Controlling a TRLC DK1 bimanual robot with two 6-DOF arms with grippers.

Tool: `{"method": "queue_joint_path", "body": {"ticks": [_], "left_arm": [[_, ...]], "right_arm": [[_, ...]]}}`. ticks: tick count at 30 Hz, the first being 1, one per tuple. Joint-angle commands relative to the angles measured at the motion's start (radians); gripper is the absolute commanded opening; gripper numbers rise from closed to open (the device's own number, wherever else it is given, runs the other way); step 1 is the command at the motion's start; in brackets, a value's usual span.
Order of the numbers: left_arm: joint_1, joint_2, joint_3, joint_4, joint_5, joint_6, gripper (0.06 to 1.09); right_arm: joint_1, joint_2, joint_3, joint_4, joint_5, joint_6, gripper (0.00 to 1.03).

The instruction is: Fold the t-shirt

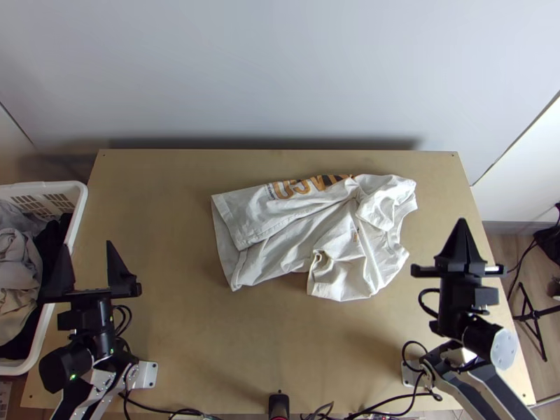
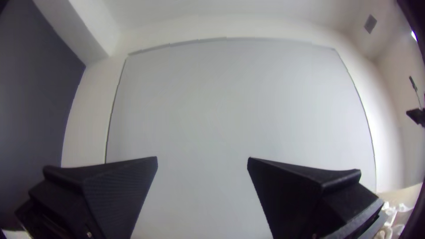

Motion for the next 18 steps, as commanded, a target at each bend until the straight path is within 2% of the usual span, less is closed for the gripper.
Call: {"method": "queue_joint_path", "body": {"ticks": [1,4,5,6,10,11,14,18], "left_arm": [[0.046,-0.017,-0.022,-0.172,-0.009,-0.262,1.04],[0.062,-0.017,-0.022,-0.316,-0.009,-0.345,1.04],[0.06,-0.017,-0.022,-0.349,-0.009,-0.352,1.04],[0.06,-0.017,-0.022,-0.395,-0.007,-0.363,1.04],[0.062,-0.017,-0.022,-0.566,-0.009,-0.443,1.04],[0.063,-0.017,-0.022,-0.578,-0.01,-0.444,1.04],[0.078,-0.017,-0.022,-0.595,-0.012,-0.444,1.04],[0.115,-0.017,-0.022,-0.638,-0.01,-0.496,1.04]], "right_arm": [[-0.001,-0.111,-0.098,-0.186,-0.011,0.078,0.03],[0.012,-0.17,-0.098,-0.412,-0.013,0.138,0.04],[0.012,-0.174,-0.098,-0.464,-0.014,0.144,0.1],[0.011,-0.187,-0.098,-0.522,-0.014,0.15,0.22],[-0.008,-0.271,-0.098,-0.777,-0.017,0.225,0.91],[-0.02,-0.302,-0.098,-0.817,-0.019,0.244,0.97],[-0.069,-0.426,-0.098,-0.909,-0.025,0.256,0.98],[-0.121,-0.427,-0.097,-0.929,-0.03,0.259,0.98]]}}
